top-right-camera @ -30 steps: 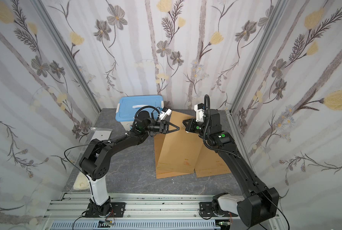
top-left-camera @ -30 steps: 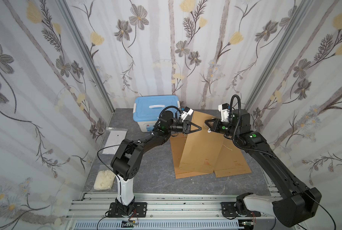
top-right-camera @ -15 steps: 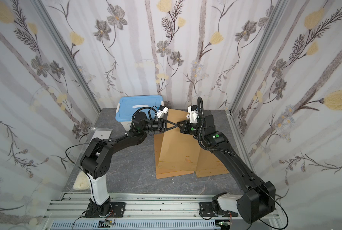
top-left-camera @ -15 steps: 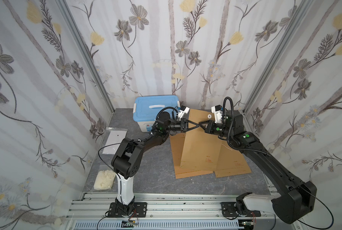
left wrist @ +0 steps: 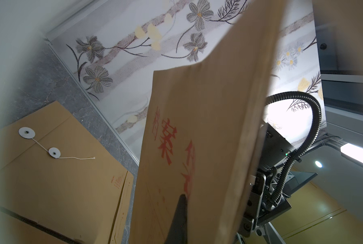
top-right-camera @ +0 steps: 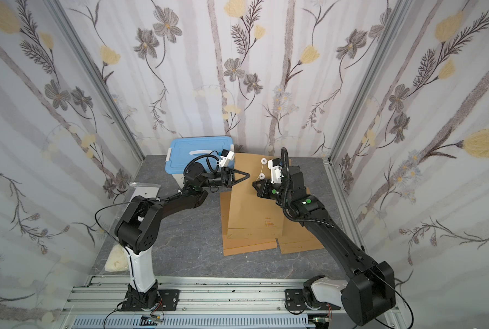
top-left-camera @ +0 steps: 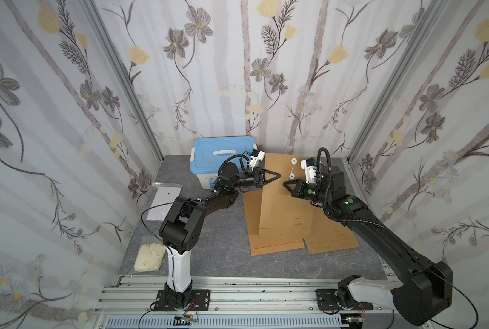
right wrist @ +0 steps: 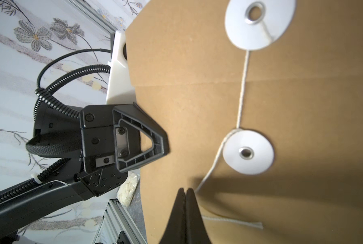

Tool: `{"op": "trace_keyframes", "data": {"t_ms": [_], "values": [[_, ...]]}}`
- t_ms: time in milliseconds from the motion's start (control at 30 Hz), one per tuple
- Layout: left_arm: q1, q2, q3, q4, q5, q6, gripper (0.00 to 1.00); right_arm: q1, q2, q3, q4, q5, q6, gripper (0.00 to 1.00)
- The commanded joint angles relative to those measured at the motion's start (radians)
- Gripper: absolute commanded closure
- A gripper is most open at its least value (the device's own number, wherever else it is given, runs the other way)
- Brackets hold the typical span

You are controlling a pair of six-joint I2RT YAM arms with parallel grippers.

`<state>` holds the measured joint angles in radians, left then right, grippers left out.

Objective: Close the mouth of the file bag
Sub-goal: Close the file bag.

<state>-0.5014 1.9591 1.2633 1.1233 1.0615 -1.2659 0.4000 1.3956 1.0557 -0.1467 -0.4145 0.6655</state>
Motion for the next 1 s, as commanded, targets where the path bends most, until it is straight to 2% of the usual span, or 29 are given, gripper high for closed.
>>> {"op": "trace_keyframes", "data": {"t_ms": [0, 300, 533, 733, 967], "values": [[0.004, 0.003, -0.003, 0.103, -0.006, -0.05, 1.0, 0.001, -0.023, -0.021, 0.073, 0.027, 0.021, 1.0], [0.009, 0.004, -0.019, 0.163, -0.038, -0.087, 1.0, 0.002, -0.04, -0.098, 0.13, 0.002, 0.069, 1.0], [0.003, 0.006, -0.009, 0.174, -0.016, -0.097, 1.0, 0.0, -0.05, -0.108, 0.127, 0.004, 0.066, 1.0], [-0.003, 0.004, -0.006, 0.142, -0.007, -0.068, 1.0, 0.0, -0.069, -0.05, 0.099, 0.005, 0.065, 1.0], [-0.021, 0.009, 0.013, 0.118, 0.015, -0.051, 1.0, -0.003, -0.054, 0.094, 0.002, 0.038, 0.026, 1.0]]}}
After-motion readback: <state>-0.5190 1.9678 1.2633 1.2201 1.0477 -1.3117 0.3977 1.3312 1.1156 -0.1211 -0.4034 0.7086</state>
